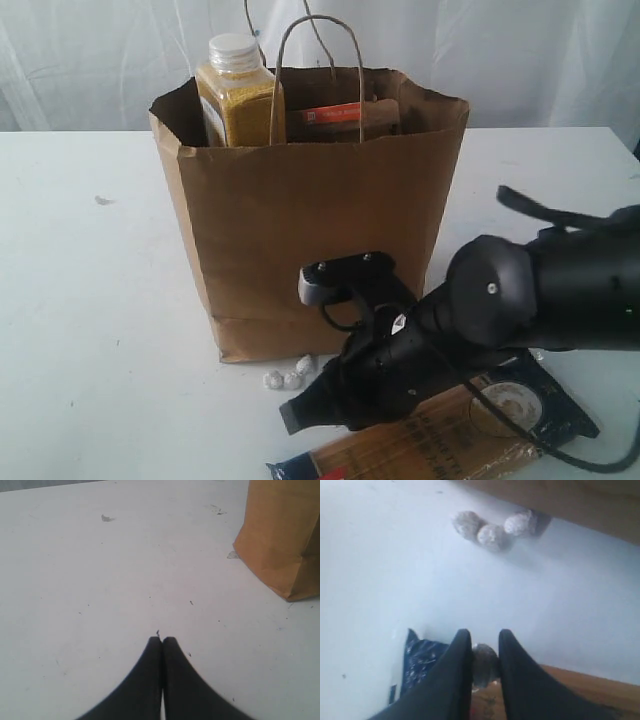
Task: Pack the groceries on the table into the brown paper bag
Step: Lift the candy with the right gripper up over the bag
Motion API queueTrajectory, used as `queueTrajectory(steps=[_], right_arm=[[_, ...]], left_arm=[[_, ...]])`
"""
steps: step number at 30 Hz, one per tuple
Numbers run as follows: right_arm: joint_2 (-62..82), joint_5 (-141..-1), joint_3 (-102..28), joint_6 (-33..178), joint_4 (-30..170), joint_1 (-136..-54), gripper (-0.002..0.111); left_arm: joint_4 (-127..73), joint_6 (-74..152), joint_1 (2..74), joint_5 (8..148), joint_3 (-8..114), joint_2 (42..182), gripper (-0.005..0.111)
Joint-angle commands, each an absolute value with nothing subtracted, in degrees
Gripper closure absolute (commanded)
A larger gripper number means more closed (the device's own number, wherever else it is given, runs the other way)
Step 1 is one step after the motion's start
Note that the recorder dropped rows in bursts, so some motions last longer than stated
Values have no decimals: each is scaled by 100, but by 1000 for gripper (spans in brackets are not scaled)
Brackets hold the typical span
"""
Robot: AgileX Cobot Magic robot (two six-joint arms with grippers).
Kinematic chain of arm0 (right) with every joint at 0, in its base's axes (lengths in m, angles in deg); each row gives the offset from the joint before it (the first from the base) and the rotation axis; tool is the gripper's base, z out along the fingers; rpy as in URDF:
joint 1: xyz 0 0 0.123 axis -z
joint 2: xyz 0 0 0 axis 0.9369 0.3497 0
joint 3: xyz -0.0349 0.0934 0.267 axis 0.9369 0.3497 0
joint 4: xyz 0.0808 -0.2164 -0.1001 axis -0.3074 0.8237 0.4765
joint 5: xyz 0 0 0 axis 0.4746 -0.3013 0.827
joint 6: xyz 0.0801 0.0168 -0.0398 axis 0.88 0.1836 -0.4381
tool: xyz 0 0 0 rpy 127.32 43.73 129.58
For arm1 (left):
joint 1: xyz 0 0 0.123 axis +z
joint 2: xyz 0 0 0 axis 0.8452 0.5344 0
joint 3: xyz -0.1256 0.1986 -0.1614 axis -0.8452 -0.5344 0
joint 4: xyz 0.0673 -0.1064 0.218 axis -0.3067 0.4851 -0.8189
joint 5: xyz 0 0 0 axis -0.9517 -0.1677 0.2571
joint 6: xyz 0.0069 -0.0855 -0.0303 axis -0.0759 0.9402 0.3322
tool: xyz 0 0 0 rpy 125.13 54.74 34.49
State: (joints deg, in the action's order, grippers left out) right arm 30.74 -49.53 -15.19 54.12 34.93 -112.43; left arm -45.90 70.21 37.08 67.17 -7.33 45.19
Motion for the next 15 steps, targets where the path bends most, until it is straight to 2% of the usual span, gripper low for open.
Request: queueTrajectory(steps=[1, 6, 11, 15], right_arm=[[2165, -4760, -1423, 5436, 3539, -11246, 108], [1096, -5014, -1423, 5561, 3549, -11246, 108], [-155, -5989, -1458, 5889, 3549, -11235, 108], [-505, -6233, -1813, 5916, 3561, -10965, 108]], left_arm=[[-4586, 7003, 3717, 6703, -771, 4499, 107], [-4586, 7003, 3717, 6703, -771, 4499, 107], [-4586, 7003, 3717, 6703, -771, 4499, 107], [-4586, 7003, 3717, 6703, -771, 4499, 107]])
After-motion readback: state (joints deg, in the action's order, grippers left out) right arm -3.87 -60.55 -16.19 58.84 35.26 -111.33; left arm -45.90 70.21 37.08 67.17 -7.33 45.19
